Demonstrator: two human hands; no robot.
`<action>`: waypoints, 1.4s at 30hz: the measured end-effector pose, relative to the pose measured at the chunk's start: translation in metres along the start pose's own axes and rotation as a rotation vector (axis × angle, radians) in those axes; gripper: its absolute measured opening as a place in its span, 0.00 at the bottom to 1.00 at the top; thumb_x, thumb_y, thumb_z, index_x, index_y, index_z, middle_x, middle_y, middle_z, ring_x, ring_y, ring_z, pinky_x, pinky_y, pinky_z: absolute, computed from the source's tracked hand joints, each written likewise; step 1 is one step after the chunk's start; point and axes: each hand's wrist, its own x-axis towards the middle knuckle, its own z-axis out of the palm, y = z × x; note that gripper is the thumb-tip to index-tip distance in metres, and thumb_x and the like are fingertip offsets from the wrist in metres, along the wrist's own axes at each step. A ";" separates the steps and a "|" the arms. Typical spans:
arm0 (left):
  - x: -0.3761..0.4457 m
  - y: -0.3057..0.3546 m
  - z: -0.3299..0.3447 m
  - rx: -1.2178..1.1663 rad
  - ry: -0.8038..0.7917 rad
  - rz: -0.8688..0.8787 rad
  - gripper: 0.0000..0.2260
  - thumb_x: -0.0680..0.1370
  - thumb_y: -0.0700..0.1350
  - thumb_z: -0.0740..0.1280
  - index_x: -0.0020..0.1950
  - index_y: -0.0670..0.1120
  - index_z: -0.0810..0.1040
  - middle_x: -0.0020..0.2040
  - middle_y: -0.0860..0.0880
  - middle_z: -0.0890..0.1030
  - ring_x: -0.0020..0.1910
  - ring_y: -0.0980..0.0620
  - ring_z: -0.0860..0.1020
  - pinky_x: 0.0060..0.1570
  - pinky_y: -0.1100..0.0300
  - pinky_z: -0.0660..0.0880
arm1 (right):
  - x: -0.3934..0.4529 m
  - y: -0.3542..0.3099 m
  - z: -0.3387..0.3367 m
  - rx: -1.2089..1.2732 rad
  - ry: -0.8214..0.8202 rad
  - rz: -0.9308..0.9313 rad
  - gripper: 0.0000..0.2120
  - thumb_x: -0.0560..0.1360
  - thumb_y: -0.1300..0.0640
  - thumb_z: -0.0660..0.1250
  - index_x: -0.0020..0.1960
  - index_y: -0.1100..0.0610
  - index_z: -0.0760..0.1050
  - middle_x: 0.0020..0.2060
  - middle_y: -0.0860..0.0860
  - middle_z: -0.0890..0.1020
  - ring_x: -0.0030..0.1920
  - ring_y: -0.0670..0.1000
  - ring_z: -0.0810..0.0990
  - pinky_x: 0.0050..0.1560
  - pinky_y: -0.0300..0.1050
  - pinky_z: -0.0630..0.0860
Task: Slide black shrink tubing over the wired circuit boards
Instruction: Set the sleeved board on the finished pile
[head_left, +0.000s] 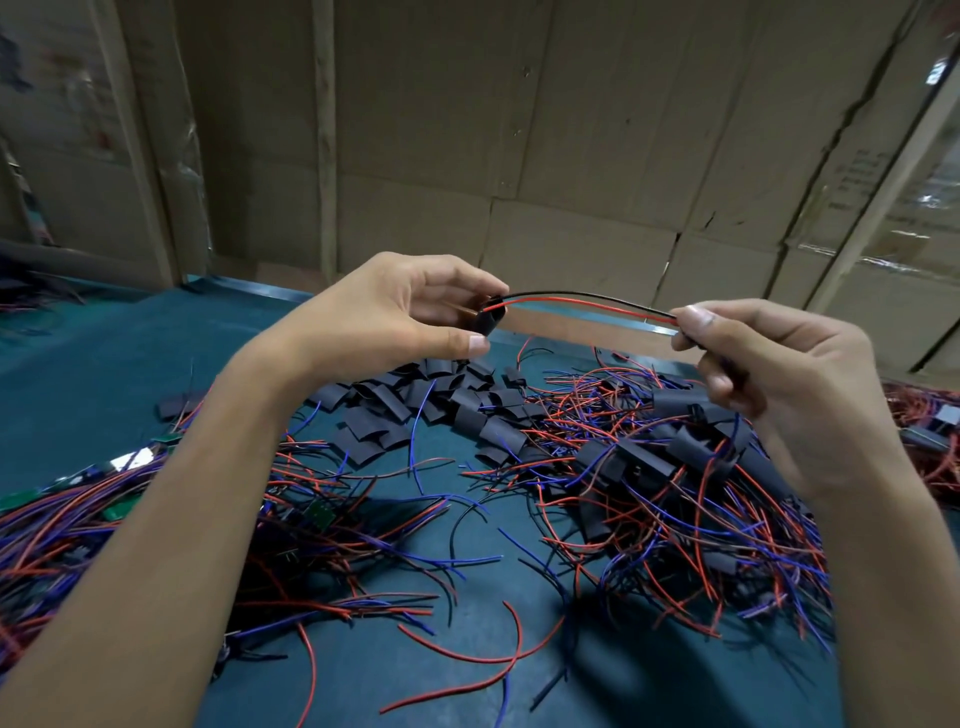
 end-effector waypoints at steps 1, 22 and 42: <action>0.000 0.000 -0.001 -0.002 0.004 0.000 0.21 0.74 0.37 0.75 0.65 0.48 0.80 0.57 0.52 0.85 0.58 0.55 0.83 0.64 0.62 0.75 | 0.000 0.000 0.000 0.000 -0.002 0.003 0.14 0.70 0.48 0.77 0.45 0.60 0.86 0.37 0.59 0.80 0.29 0.49 0.67 0.27 0.34 0.62; 0.000 0.016 0.015 0.333 0.062 0.116 0.20 0.73 0.43 0.77 0.64 0.55 0.81 0.53 0.60 0.84 0.54 0.62 0.81 0.58 0.52 0.78 | -0.010 -0.011 0.019 -0.251 -0.096 -0.144 0.07 0.71 0.52 0.78 0.49 0.51 0.87 0.29 0.45 0.82 0.31 0.38 0.75 0.35 0.28 0.69; 0.005 0.023 0.037 0.414 0.004 0.326 0.27 0.73 0.36 0.75 0.70 0.47 0.76 0.57 0.55 0.84 0.57 0.64 0.80 0.57 0.71 0.71 | -0.012 -0.005 0.046 -0.420 -0.178 -0.056 0.11 0.73 0.64 0.75 0.48 0.50 0.82 0.39 0.42 0.87 0.36 0.45 0.82 0.38 0.39 0.72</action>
